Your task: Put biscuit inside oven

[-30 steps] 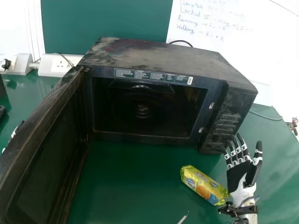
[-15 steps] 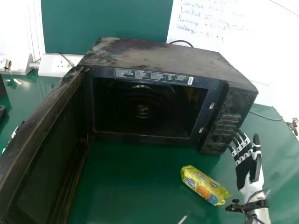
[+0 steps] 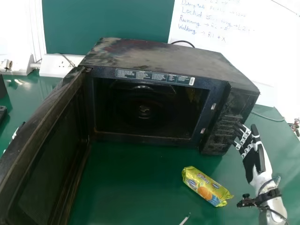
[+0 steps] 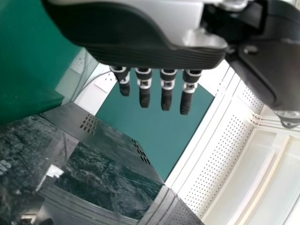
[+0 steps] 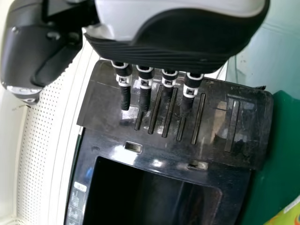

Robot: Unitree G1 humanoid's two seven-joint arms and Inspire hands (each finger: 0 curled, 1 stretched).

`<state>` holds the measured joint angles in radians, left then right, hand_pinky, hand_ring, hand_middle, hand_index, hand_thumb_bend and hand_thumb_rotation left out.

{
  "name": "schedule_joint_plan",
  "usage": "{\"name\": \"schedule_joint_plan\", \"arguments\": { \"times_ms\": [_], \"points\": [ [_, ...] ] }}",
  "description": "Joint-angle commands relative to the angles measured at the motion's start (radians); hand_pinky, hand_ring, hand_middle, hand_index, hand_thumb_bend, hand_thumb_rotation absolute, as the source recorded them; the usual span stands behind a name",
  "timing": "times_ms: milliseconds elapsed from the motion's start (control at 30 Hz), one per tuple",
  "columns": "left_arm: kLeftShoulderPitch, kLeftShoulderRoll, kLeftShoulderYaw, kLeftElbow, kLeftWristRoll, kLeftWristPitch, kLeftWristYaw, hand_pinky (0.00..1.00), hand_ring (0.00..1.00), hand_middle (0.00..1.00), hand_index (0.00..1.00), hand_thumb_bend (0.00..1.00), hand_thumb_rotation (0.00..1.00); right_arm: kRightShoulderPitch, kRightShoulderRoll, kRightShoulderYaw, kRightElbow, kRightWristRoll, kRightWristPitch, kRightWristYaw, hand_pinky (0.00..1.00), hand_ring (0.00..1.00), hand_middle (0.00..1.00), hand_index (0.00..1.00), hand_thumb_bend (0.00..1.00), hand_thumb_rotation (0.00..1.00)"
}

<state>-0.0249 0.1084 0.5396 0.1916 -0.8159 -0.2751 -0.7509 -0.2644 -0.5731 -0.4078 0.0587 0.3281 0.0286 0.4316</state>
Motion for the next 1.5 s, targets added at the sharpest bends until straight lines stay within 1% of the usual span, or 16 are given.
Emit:
{"name": "schedule_joint_plan", "arguments": {
  "times_ms": [0,100,200,300,367,500,567,733,800,900,967,1067,1200,1267,1333,1467],
  "points": [
    [0.015,-0.017,-0.007,0.008,0.004,0.0,0.0,0.97,0.97,0.98,0.92,0.93,0.69,-0.009,-0.028,0.005,0.004,-0.006,0.002,0.022,0.87,0.97,0.96,0.92,0.92,0.41],
    [0.016,-0.019,-0.007,0.007,0.015,-0.005,0.006,0.96,0.97,0.98,0.92,0.94,0.7,-0.014,-0.048,0.013,0.033,-0.027,-0.037,0.053,0.85,0.97,0.96,0.92,0.9,0.4],
    [0.018,-0.021,-0.007,0.002,0.006,0.003,0.0,0.97,0.97,0.98,0.92,0.93,0.7,-0.022,-0.074,0.027,0.059,-0.06,-0.074,0.082,0.84,0.95,0.96,0.94,0.88,0.38],
    [0.02,-0.022,-0.008,-0.003,0.007,0.004,0.003,0.97,0.97,0.98,0.92,0.93,0.7,-0.021,-0.102,0.036,0.043,-0.076,-0.051,0.101,0.81,0.94,0.97,0.94,0.9,0.34],
    [0.021,-0.022,-0.008,-0.006,0.004,0.007,0.002,0.97,0.97,0.98,0.92,0.93,0.69,-0.018,-0.128,0.047,0.028,-0.099,-0.037,0.109,0.87,0.97,0.98,0.95,0.92,0.34],
    [0.024,-0.021,-0.008,-0.009,0.005,0.009,-0.001,0.97,0.97,0.98,0.92,0.92,0.7,-0.012,-0.174,0.07,0.011,-0.155,-0.028,0.113,0.91,0.97,0.98,0.95,0.99,0.37],
    [0.026,-0.021,-0.009,-0.011,0.005,0.009,-0.004,0.98,0.97,0.99,0.93,0.92,0.7,-0.01,-0.186,0.077,0.01,-0.175,-0.035,0.116,0.92,0.97,0.97,0.94,1.0,0.38],
    [0.03,-0.022,-0.011,-0.015,0.019,-0.003,0.003,0.97,0.97,0.98,0.92,0.92,0.71,-0.005,-0.217,0.085,0.023,-0.215,-0.072,0.136,0.86,0.94,0.95,0.92,1.0,0.36],
    [0.03,-0.023,-0.011,-0.015,0.016,-0.001,0.002,0.97,0.96,0.98,0.92,0.92,0.71,-0.005,-0.229,0.086,0.033,-0.227,-0.091,0.146,0.86,0.94,0.95,0.92,1.0,0.36],
    [0.027,-0.022,-0.012,-0.01,0.012,-0.001,-0.012,0.98,0.97,0.99,0.93,0.92,0.71,0.0,-0.25,0.092,0.04,-0.259,-0.117,0.15,0.85,0.93,0.94,0.91,1.0,0.4],
    [0.029,-0.023,-0.013,-0.013,0.015,-0.001,-0.01,0.98,0.97,0.99,0.93,0.92,0.71,0.006,-0.263,0.095,0.043,-0.271,-0.139,0.159,0.86,0.94,0.94,0.91,1.0,0.4],
    [0.031,-0.025,-0.015,-0.017,0.023,-0.005,-0.001,0.98,0.97,0.99,0.93,0.92,0.72,0.012,-0.278,0.097,0.046,-0.264,-0.142,0.188,0.81,0.93,0.95,0.91,1.0,0.35],
    [0.03,-0.026,-0.013,-0.013,0.021,-0.005,-0.007,0.98,0.96,0.98,0.93,0.91,0.72,0.023,-0.291,0.099,0.041,-0.275,-0.153,0.203,0.77,0.9,0.93,0.9,0.98,0.3],
    [0.029,-0.025,-0.013,-0.007,0.019,-0.006,-0.015,0.98,0.96,0.99,0.93,0.92,0.72,0.03,-0.3,0.104,0.038,-0.299,-0.169,0.198,0.72,0.87,0.92,0.9,0.99,0.31],
    [0.029,-0.027,-0.013,-0.005,0.016,-0.006,-0.021,0.98,0.97,0.99,0.93,0.91,0.71,0.037,-0.312,0.11,0.036,-0.333,-0.187,0.19,0.7,0.84,0.9,0.89,1.0,0.35],
    [0.03,-0.028,-0.013,-0.007,0.023,-0.012,-0.02,0.97,0.97,0.99,0.94,0.91,0.72,0.05,-0.336,0.122,0.026,-0.397,-0.228,0.175,0.72,0.84,0.88,0.88,1.0,0.39]
  ]
}}
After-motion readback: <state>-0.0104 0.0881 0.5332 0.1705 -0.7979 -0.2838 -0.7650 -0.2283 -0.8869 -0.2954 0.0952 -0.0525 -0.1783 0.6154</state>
